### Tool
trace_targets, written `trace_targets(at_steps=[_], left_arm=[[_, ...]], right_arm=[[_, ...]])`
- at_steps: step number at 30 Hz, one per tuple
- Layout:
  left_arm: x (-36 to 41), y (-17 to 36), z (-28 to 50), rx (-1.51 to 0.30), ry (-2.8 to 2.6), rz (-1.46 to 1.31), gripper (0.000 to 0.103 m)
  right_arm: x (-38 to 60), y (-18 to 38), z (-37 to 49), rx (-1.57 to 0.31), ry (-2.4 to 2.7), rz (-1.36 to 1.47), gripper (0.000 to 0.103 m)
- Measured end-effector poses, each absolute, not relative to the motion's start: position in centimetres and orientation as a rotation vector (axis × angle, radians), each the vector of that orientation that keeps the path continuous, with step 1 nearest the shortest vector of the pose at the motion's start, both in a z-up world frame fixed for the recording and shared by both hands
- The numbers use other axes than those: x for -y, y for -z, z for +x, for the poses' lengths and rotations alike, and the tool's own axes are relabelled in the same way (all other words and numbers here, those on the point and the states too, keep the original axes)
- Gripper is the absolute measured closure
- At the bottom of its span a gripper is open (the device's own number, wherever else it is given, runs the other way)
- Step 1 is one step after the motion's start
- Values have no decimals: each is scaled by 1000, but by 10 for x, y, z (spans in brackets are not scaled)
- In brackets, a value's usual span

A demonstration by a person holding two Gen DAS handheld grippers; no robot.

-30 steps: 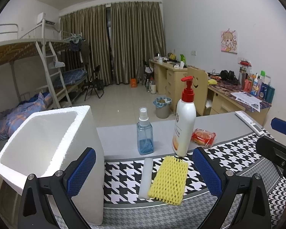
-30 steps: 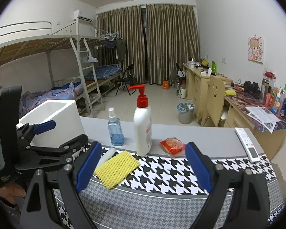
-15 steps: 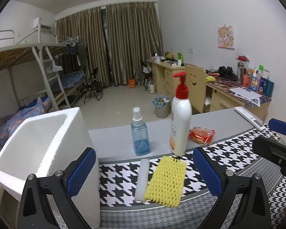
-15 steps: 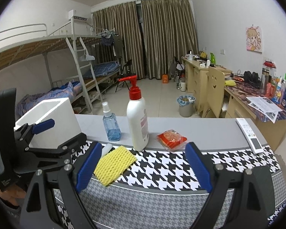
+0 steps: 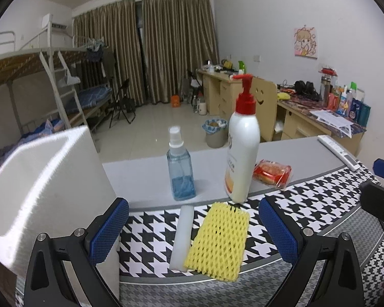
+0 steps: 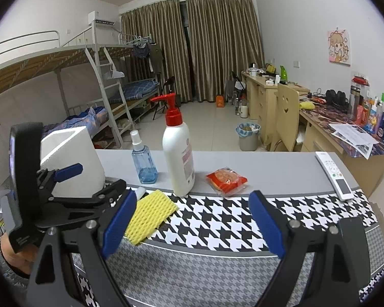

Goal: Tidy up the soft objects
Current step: 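Lower the left tool around the yellow mesh sponge, then slide the left tool onto the white foam stick beside the sponge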

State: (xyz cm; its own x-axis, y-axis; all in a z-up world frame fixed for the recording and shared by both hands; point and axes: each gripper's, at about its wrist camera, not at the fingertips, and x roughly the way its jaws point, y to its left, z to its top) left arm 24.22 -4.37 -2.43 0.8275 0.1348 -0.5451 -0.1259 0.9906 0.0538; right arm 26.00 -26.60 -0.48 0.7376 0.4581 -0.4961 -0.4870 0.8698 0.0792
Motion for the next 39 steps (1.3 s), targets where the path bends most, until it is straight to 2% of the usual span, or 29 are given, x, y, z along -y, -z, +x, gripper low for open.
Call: trace_targets(at_steps=[6,25,32,34,37,39], left_arm=[[35,41,256,-630,-152,13,12],[23,87,276,-791,-104,-7,13],[32,104,286,-872,-54,20,32],[33,105,287,-877,-46,18,34],[35,106,285,-880,-40,30,43],[37,105,283,-885,-22,26,54]], right_arm=[[265,8,261,-535,-528,-61,11],[259,17,267,-570,-549,-66,11],[261,16,266,-566,-548,-56,11],[262,15,265,-563,-549,-52,11],[264,14,264,-561,-546,-47,11],[265,14,263,-563,-549,-41,11]])
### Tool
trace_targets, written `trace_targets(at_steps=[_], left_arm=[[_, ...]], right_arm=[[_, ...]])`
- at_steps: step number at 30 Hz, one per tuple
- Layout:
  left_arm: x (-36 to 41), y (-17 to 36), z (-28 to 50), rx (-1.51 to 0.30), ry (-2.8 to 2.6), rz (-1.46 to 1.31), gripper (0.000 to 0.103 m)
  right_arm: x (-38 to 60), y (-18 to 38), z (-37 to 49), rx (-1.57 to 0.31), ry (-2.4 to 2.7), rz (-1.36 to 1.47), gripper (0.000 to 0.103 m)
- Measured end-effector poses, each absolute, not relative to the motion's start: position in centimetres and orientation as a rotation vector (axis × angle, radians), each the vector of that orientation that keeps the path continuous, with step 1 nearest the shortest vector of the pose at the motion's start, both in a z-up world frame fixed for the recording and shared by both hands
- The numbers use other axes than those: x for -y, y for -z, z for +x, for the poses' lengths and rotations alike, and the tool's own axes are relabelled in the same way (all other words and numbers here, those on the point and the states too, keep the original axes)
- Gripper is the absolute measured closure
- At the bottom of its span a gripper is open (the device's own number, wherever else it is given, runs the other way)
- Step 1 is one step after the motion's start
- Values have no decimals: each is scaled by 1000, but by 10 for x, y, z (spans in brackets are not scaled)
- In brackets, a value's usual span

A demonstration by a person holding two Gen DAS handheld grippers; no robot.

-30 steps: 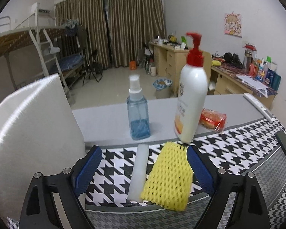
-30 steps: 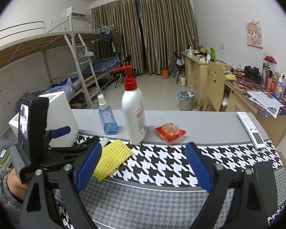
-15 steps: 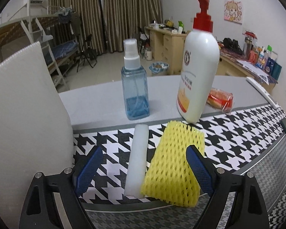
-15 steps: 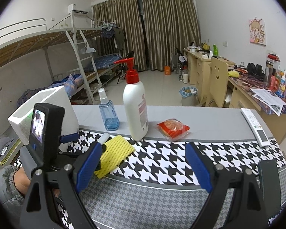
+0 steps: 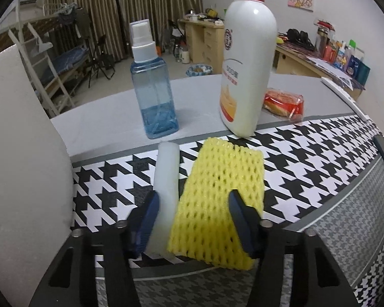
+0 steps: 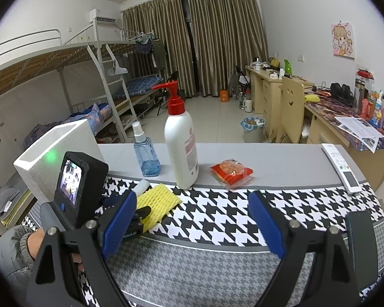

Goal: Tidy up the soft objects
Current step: 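Slide the left tool onto the white foam stick beside the sponge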

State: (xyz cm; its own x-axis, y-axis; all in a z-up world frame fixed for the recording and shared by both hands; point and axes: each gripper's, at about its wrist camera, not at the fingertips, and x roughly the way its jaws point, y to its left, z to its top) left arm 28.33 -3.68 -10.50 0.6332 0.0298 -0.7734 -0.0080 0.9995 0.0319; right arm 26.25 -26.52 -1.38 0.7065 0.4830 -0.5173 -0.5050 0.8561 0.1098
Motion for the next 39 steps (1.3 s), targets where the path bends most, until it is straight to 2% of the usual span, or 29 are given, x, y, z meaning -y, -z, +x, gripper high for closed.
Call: trace_targets(at_steps=[1,2,4,6,9,23,26,28,30,31,39], left_arm=[[40,106,284,-885,-15,29,58],[41,105,283,-888,4,26,68],[43,103,280,-882,-4,39,77],[46,102,277,-869,-11,61,92],[46,96,268,-858,25,36,96],[87,58,183,-757,218,45,94],[89,57,177,-737,197,75,90],[85,55,178,-729,162,78,74],[79,54,178,-714,128,75,38],[77,53,179,-708,126,68,36],[61,61,200,-728,63,58,36]], right_arm=[[265,13,261,-561,-548,-40,11],[266,12,260,-558,-545,-42,11],[267,11,257,-552,-544,-42,11],[269,10,254,-550,-540,-37,11],[272,7,250,-543,-534,-32,11],[274,4,218,-532,-540,-36,11],[274,5,216,-534,-537,-33,11],[274,5,216,-534,-535,-28,11],[275,5,217,-535,-534,-22,11],[276,6,218,-538,-533,-21,11],[275,12,220,-555,-534,-14,11]])
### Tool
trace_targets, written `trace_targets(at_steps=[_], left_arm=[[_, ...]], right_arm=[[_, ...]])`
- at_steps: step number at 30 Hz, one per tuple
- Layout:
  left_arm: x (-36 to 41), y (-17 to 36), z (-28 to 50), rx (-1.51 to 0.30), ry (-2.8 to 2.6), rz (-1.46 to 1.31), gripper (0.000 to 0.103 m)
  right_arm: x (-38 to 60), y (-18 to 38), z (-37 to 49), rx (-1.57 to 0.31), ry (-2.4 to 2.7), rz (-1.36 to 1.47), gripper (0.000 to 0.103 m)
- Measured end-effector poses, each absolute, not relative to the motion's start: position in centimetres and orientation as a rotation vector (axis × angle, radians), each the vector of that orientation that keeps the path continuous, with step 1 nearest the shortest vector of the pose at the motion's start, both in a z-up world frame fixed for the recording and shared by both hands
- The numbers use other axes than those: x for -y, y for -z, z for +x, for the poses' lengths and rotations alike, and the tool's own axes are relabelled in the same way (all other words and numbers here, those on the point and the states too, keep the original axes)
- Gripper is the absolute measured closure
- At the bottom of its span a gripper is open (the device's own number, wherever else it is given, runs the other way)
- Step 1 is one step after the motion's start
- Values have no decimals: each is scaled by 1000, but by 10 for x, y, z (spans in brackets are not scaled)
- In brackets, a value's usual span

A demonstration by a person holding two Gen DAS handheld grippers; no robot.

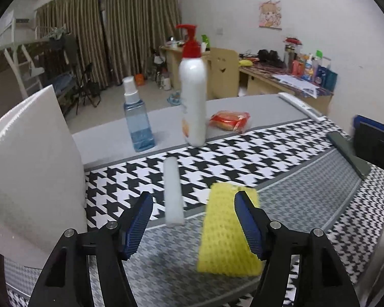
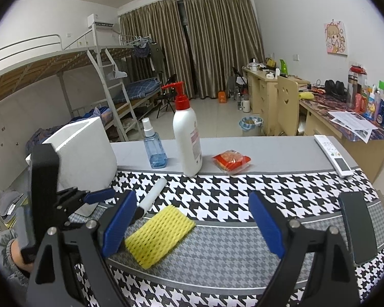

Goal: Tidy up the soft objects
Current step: 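Slide the left tool onto the white foam stick beside the sponge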

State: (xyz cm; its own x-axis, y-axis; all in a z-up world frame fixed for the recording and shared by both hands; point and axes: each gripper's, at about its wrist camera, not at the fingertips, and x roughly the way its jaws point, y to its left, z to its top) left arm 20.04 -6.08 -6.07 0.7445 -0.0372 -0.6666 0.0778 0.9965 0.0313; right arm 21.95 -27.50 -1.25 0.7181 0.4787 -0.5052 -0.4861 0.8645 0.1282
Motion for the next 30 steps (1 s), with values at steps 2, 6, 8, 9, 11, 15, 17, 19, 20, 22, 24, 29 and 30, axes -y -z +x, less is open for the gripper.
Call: trace_targets(at_steps=[2,6,8,9,11,15,17,19,20,22,24,29,30], left_arm=[[56,66,207,-746,48,46,36],[51,72,215,-753,25,26,36],[49,74,220,-765,21,12,36],[48,75,223,-770,16,11,36],[48,77,227,-776,12,18,36],[42,82,237,-802,12,-8,41],[41,84,241,-812,15,-7,45],[42,86,244,-824,26,-9,49],[41,88,246,-828,24,-6,52],[40,91,249,-836,16,-12,54],[39,92,250,-841,22,-20,55],[39,93,252,-842,38,-19,55],[38,94,253,-846,39,-23,55]], right_arm=[[275,15,219,-562,-532,-14,11],[275,17,219,-571,-527,-18,11],[274,19,219,-574,-527,-17,11],[274,20,219,-578,-526,-19,11],[273,23,219,-588,-519,-27,11],[272,29,221,-610,-515,-31,11],[271,30,219,-612,-517,-32,11],[270,30,217,-609,-519,-33,11],[270,30,217,-610,-519,-32,11],[268,31,216,-612,-517,-38,11],[265,33,215,-614,-511,-51,11],[255,43,219,-652,-514,-75,11],[253,45,219,-658,-514,-79,11]])
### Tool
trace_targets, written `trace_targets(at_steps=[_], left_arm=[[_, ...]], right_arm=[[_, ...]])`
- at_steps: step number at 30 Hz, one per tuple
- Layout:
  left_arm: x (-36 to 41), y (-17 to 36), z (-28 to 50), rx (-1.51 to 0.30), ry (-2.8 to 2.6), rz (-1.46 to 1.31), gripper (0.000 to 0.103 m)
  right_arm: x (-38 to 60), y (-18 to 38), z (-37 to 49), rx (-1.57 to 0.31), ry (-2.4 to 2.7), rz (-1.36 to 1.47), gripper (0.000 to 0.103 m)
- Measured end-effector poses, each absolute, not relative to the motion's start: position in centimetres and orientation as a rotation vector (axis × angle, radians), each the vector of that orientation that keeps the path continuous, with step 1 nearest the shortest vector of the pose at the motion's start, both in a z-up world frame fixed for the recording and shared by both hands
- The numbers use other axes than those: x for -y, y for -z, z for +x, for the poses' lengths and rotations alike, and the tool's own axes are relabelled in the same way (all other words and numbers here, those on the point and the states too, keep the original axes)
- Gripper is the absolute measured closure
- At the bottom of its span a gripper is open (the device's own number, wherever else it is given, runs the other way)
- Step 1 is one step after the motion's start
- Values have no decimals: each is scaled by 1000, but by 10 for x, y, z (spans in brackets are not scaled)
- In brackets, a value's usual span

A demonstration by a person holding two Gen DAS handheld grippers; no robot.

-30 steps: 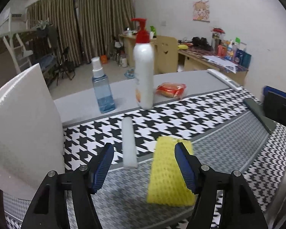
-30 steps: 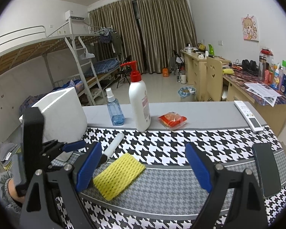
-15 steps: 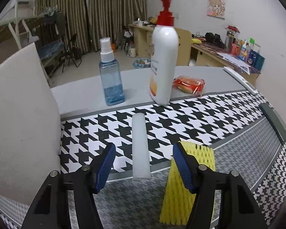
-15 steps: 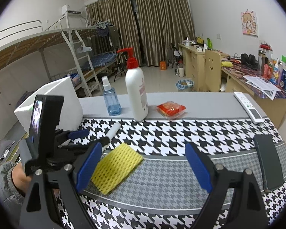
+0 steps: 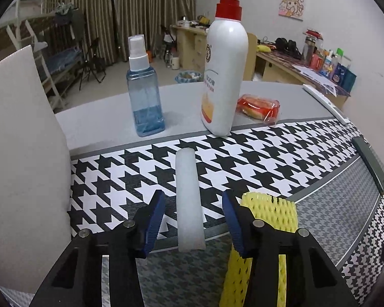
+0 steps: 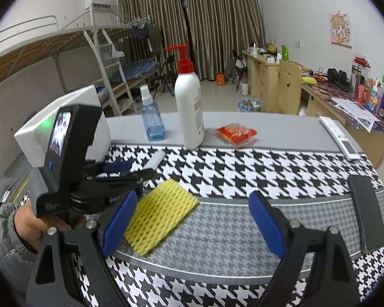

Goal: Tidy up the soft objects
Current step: 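Slide the left tool onto the white foam stick beside the sponge, then close the left tool on the white foam stick while the right tool grasps the yellow sponge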

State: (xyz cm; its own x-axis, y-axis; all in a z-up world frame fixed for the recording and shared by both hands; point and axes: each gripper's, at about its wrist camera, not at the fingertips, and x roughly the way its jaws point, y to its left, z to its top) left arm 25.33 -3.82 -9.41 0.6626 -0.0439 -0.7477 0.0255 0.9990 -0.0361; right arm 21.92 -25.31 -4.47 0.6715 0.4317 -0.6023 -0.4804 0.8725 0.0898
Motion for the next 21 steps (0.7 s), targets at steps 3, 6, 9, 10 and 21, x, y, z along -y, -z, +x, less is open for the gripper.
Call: trace_targets(at_steps=[3,6,9,10,21], left_arm=[[38,97,256,-858,32,-18,59],[38,101,259,-872,35,-13,65],[40,104,261,-878,43,-11,66],[40,104,261,-877,45,-10,66],[40,111,265,-900,30,8,77]], right_arm=[[252,48,219,-662,-523,-80,11],[250,50,220,-668,-526,-79,11],[246,55,222,-685,-526,-90,11],[244,57,223,-689,-521,-95,11],[230,75,228,-764,-524,-130,11]])
